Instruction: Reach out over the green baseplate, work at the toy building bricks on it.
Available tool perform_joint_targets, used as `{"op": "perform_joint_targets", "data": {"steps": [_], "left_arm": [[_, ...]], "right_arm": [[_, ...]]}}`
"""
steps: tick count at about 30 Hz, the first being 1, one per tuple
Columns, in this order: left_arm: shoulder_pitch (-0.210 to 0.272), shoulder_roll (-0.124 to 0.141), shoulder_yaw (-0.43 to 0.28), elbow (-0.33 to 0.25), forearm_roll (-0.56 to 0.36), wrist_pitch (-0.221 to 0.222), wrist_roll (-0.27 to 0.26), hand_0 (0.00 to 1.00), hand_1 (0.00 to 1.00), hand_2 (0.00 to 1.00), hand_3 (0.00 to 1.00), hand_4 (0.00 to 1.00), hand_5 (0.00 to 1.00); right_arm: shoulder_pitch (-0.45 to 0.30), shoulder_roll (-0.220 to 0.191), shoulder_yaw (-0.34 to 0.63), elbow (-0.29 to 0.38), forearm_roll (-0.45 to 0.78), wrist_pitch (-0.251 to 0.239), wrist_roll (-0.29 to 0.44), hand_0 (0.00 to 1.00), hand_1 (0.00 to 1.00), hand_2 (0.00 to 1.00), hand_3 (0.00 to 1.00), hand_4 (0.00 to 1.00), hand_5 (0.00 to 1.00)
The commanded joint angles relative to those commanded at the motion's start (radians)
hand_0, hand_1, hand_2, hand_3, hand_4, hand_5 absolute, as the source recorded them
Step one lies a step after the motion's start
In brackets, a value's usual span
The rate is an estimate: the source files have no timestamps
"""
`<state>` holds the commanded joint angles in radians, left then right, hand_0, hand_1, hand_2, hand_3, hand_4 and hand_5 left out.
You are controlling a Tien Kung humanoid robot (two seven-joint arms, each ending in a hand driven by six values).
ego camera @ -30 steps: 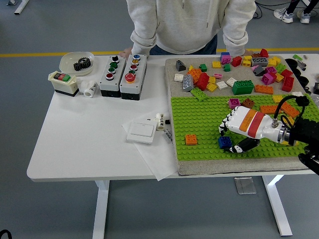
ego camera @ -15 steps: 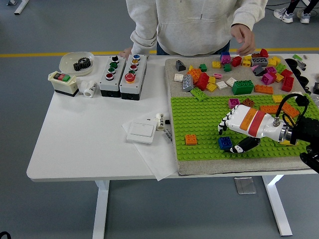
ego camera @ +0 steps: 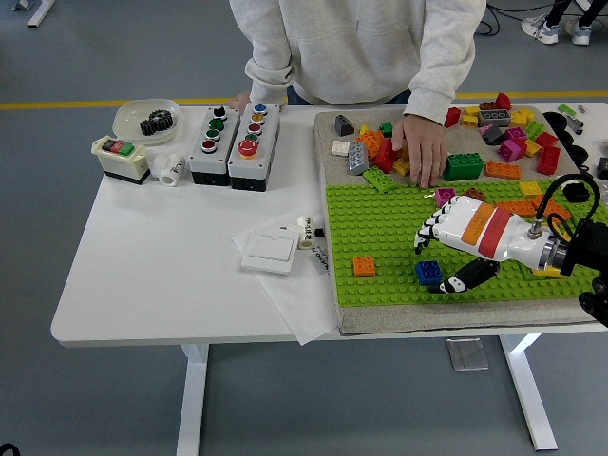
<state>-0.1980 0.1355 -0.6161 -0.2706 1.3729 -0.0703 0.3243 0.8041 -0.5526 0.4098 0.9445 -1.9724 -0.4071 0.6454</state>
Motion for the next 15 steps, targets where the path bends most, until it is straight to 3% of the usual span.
{"op": "perform_joint_targets", "data": {"steps": [2,3,9,10,15], "left_arm": [[0.000,0.000,-0.001,0.000,0.003,-0.001,0.000,0.741,0.739,0.744,0.595,0.658,0.594],[0.000,0.000,-0.002,0.000,0.005,-0.002,0.000,0.740,0.739,0.744,0.595,0.658,0.594],[-0.001,0.000,0.002,0.002,-0.002,0.000,-0.002,0.740,0.739,0.744,0.595,0.658,0.594],[-0.001,0.000,0.003,0.002,-0.004,0.001,-0.003,0.740,0.741,0.744,0.595,0.659,0.595],[-0.002,-0.002,0.003,0.003,-0.002,0.003,-0.005,0.740,0.741,0.744,0.595,0.659,0.595]], "right_arm": [[-0.013,-0.013,0.026,0.033,0.007,0.021,-0.004,0.360,0.453,0.530,0.592,0.973,0.501],[-0.022,-0.021,0.043,0.053,0.011,0.037,-0.010,0.465,0.558,0.633,0.647,0.973,0.540],[-0.123,-0.089,0.145,0.184,0.072,0.146,-0.103,0.465,0.558,0.633,0.647,0.973,0.540],[-0.150,-0.104,0.169,0.208,0.080,0.165,-0.124,0.651,0.668,0.718,0.677,0.951,0.606],[-0.223,-0.139,0.231,0.254,0.105,0.212,-0.155,0.651,0.668,0.718,0.677,0.951,0.606]]}}
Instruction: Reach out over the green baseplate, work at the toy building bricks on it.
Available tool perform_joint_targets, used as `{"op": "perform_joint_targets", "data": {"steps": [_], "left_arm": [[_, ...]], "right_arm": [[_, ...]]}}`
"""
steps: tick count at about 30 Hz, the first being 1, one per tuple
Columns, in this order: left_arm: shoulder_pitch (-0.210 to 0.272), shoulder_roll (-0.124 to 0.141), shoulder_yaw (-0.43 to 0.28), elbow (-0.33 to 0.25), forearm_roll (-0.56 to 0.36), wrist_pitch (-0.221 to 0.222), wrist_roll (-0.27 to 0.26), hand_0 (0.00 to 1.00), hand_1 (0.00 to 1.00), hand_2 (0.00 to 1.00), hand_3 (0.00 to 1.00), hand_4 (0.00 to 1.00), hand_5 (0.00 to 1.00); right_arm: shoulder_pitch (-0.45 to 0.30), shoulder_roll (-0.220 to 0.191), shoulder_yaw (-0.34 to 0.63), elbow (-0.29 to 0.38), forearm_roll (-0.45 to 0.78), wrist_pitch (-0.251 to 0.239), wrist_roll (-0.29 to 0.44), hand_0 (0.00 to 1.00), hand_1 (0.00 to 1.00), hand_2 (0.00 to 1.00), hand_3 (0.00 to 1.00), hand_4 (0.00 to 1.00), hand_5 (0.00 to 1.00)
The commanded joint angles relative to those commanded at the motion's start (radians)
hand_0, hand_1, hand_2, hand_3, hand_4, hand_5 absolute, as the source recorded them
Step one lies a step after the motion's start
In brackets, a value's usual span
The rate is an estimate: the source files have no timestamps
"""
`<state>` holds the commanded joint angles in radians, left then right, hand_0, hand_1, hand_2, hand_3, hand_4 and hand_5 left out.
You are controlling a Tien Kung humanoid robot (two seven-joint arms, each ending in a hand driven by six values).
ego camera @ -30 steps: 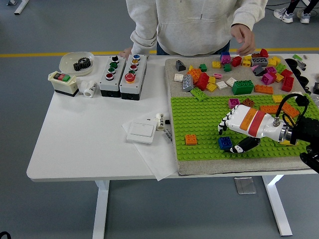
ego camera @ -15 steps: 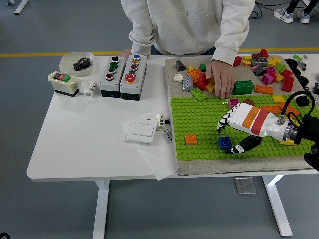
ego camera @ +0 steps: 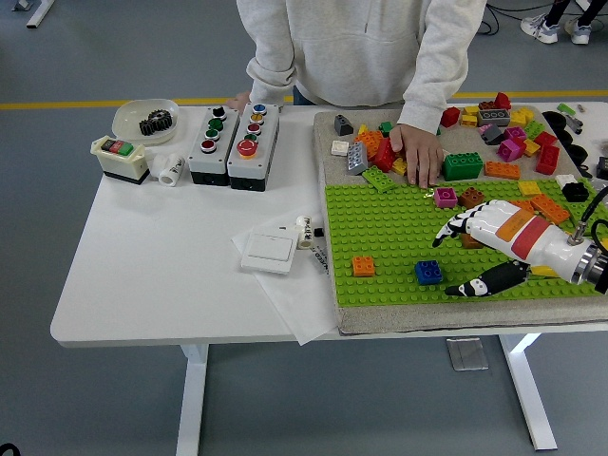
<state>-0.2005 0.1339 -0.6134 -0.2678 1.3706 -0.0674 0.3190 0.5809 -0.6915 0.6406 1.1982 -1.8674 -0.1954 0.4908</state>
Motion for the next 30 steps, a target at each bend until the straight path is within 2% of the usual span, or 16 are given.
{"op": "perform_joint_targets", "data": {"steps": [1,10,15,24,25,30], "left_arm": [[-0.001,0.000,0.000,0.000,0.001,0.000,-0.001,0.740,0.739,0.745,0.595,0.658,0.594],[-0.005,-0.002,0.000,0.000,0.004,0.000,-0.002,0.740,0.739,0.744,0.595,0.659,0.595],[-0.005,-0.002,0.000,0.001,0.000,0.001,-0.003,0.737,0.739,0.745,0.595,0.658,0.594],[-0.006,-0.001,0.003,-0.001,-0.003,-0.002,-0.001,0.737,0.740,0.744,0.595,0.658,0.595],[-0.006,-0.001,0.003,-0.001,-0.003,-0.003,-0.001,0.738,0.739,0.744,0.594,0.658,0.596],[-0.006,-0.001,0.005,-0.001,-0.006,-0.002,-0.001,0.738,0.739,0.744,0.594,0.658,0.596]], "right_arm": [[-0.010,-0.005,0.007,0.005,0.004,0.008,-0.004,0.701,0.695,0.732,0.658,0.909,0.643],[-0.072,-0.008,0.042,0.044,0.017,0.030,-0.019,0.717,0.698,0.733,0.654,0.899,0.652],[-0.081,-0.004,0.045,0.059,0.020,0.031,-0.017,0.716,0.699,0.731,0.645,0.894,0.651],[-0.059,0.019,-0.003,0.035,0.023,0.037,-0.012,0.715,0.697,0.727,0.643,0.905,0.633],[-0.056,0.024,-0.010,0.027,0.019,0.038,-0.014,0.717,0.695,0.728,0.640,0.894,0.671],[-0.046,0.044,-0.026,0.002,0.009,0.039,-0.016,0.717,0.695,0.728,0.640,0.894,0.671]]}}
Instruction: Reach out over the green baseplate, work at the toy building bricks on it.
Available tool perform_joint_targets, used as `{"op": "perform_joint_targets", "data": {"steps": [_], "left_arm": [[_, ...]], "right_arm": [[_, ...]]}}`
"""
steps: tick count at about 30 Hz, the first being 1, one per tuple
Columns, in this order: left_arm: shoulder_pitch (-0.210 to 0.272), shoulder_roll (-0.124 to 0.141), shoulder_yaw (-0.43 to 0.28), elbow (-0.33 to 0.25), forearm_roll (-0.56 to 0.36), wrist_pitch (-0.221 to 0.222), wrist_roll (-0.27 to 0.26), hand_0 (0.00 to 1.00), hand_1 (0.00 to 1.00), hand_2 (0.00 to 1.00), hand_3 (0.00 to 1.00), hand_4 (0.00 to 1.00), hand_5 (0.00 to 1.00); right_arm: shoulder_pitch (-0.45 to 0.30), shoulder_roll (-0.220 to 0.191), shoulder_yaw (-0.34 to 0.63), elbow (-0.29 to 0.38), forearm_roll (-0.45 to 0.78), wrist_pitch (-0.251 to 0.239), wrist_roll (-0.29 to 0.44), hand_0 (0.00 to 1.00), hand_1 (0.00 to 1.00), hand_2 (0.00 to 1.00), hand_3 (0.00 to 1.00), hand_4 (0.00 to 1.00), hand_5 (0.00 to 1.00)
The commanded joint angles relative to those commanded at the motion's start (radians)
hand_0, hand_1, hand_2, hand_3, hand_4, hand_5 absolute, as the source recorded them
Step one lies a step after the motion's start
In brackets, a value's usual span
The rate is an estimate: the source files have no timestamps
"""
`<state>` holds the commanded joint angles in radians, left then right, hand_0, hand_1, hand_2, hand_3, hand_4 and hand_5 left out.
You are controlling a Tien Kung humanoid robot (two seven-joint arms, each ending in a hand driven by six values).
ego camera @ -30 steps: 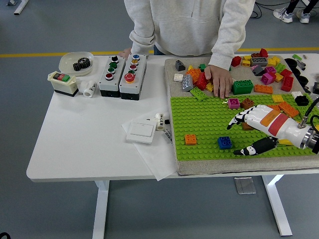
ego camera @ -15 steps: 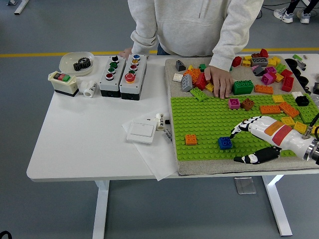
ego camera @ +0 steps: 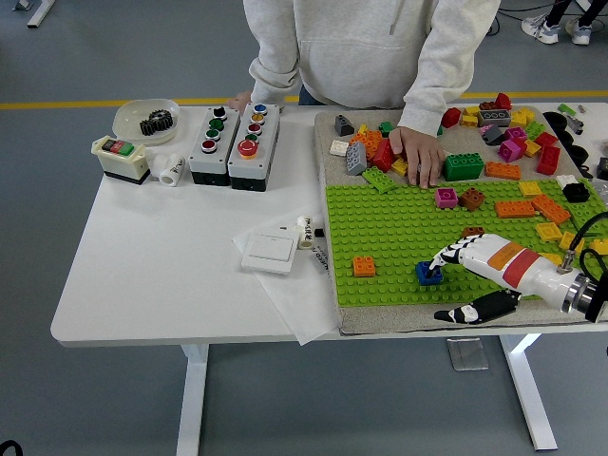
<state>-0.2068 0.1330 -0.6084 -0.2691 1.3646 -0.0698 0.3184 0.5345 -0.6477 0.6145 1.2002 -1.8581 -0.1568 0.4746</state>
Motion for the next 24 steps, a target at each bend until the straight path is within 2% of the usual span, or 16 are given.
{"op": "perform_joint_targets", "data": {"steps": [11,24], "left_arm": [[0.000,0.000,0.001,-0.001,-0.002,-0.001,0.000,0.740,0.739,0.744,0.595,0.658,0.595],[0.003,-0.001,-0.003,-0.001,0.007,-0.004,0.002,0.738,0.740,0.748,0.595,0.657,0.595]], "right_arm": [[0.015,0.024,-0.022,-0.030,-0.002,-0.001,-0.002,0.721,0.696,0.727,0.634,0.878,0.670],[0.015,0.031,-0.026,-0.037,-0.018,-0.002,-0.009,0.721,0.696,0.724,0.632,0.877,0.670]]}}
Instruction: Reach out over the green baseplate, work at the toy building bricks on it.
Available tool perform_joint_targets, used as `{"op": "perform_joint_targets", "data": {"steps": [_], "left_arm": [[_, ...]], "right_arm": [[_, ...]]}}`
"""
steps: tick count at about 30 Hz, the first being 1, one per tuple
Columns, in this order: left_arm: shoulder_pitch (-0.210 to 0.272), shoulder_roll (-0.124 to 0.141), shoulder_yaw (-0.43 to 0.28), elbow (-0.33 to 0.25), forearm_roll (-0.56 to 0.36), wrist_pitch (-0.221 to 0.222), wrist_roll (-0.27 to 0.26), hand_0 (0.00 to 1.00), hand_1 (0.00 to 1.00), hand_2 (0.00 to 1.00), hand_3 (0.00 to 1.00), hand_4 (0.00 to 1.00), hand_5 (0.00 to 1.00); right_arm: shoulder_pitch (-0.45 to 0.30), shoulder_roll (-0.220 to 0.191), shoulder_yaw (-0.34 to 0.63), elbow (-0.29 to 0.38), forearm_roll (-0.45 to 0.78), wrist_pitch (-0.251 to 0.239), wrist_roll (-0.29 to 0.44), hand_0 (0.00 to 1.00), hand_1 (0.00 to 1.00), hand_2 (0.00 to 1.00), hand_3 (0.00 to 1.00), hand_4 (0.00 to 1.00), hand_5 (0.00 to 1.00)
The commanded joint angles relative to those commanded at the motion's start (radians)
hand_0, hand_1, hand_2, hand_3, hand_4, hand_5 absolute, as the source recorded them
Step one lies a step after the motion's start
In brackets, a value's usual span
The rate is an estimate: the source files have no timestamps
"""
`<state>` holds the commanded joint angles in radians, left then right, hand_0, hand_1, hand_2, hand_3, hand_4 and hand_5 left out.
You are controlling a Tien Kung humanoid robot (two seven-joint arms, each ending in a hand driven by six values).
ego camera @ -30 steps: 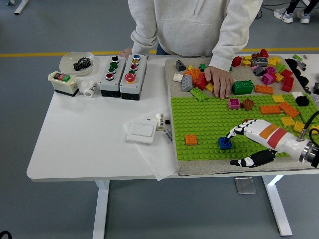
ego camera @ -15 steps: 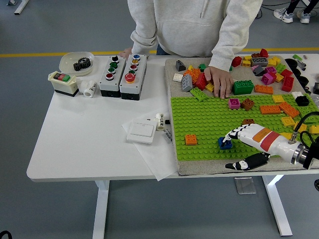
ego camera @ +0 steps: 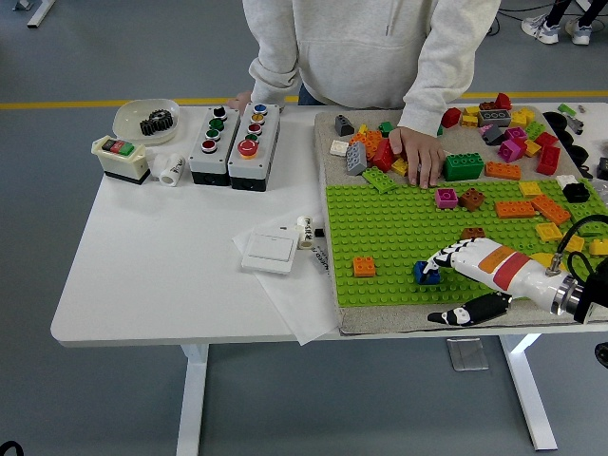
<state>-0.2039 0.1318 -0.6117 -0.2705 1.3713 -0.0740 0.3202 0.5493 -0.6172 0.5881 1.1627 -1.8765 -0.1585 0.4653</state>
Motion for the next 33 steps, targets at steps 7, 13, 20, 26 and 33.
{"op": "perform_joint_targets", "data": {"steps": [7,13,20,26,33], "left_arm": [[0.002,0.001,-0.003,-0.001,0.006,-0.003,0.001,0.739,0.738,0.747,0.595,0.658,0.595],[0.004,0.001,-0.007,-0.001,0.014,-0.006,0.003,0.739,0.740,0.747,0.595,0.658,0.595],[0.003,0.001,-0.007,-0.001,0.015,-0.005,0.002,0.739,0.738,0.750,0.595,0.657,0.594],[0.001,0.002,-0.004,-0.001,0.011,-0.004,0.001,0.739,0.740,0.750,0.595,0.657,0.594],[0.000,0.003,-0.001,-0.001,0.008,-0.004,0.001,0.740,0.739,0.748,0.596,0.657,0.593]], "right_arm": [[-0.001,0.000,-0.001,0.007,-0.007,0.000,-0.004,0.721,0.695,0.724,0.631,0.877,0.670],[-0.004,-0.001,-0.005,0.016,-0.014,0.002,-0.007,0.720,0.694,0.722,0.629,0.878,0.671],[-0.005,-0.002,-0.004,0.023,-0.022,0.006,-0.012,0.720,0.693,0.720,0.630,0.878,0.671],[-0.005,-0.003,0.005,0.026,-0.025,0.002,-0.010,0.718,0.691,0.719,0.630,0.880,0.672],[-0.002,-0.008,0.033,0.046,-0.014,-0.009,0.001,0.718,0.691,0.718,0.628,0.880,0.672]]}}
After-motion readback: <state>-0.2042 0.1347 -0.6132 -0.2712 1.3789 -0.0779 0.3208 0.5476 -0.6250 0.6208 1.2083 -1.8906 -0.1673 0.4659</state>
